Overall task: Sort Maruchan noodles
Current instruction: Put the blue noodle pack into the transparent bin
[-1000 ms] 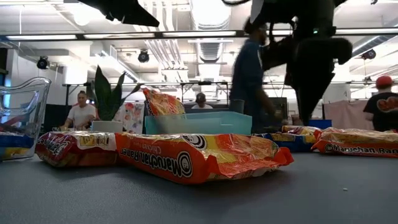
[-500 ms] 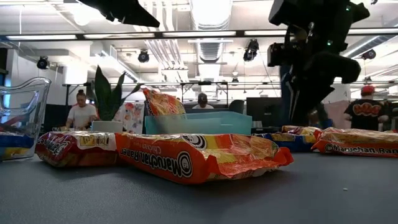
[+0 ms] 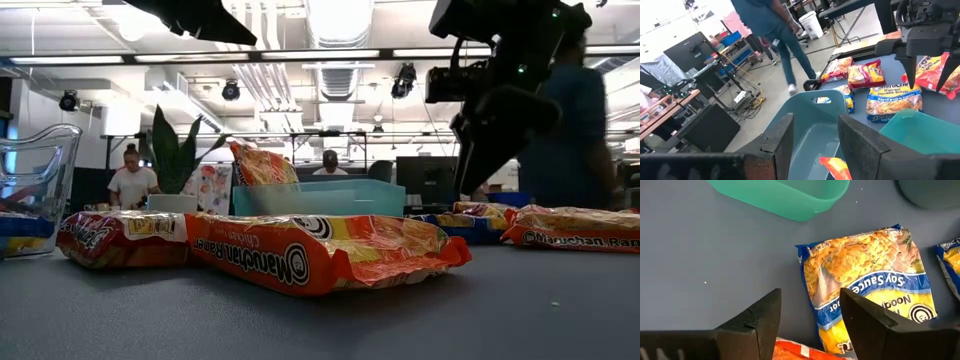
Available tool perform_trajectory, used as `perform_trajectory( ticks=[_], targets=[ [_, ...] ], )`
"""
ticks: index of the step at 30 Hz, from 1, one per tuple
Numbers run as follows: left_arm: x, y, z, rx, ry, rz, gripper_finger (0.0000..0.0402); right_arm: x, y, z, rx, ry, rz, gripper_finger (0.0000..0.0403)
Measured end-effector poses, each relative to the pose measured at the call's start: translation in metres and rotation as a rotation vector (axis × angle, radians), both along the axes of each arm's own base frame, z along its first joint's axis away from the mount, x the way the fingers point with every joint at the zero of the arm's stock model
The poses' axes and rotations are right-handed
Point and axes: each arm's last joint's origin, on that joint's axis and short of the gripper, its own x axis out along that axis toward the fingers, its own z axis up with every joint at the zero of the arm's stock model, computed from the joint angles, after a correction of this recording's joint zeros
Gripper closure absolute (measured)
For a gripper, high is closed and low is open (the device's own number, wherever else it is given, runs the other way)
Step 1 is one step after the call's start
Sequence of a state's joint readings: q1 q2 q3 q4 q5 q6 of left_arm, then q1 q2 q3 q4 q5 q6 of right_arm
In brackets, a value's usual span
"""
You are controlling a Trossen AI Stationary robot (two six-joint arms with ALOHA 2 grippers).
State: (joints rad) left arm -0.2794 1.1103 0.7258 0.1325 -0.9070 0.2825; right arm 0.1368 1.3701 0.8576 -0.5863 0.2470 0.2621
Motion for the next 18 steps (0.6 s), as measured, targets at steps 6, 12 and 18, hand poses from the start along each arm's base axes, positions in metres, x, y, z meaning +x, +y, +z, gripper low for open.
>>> perform_trajectory(
  ticks=[6,12,18],
  targets=[
    [0.0,0.0,0.0,0.001,0.002,0.0,0.0267,0.0,0.0,0.0,0.0,-0.001,0.0,0.0218],
    [0.0,0.0,0.0,0.001,0.002,0.0,0.0267,0.001,0.0,-0.001,-0.015,-0.003,-0.007,0.022],
    [0.0,0.0,0.0,0.001,0.003,0.0,0.0267,0.009,0.0,-0.013,-0.027,0.011,-0.009,0.022]
  ],
)
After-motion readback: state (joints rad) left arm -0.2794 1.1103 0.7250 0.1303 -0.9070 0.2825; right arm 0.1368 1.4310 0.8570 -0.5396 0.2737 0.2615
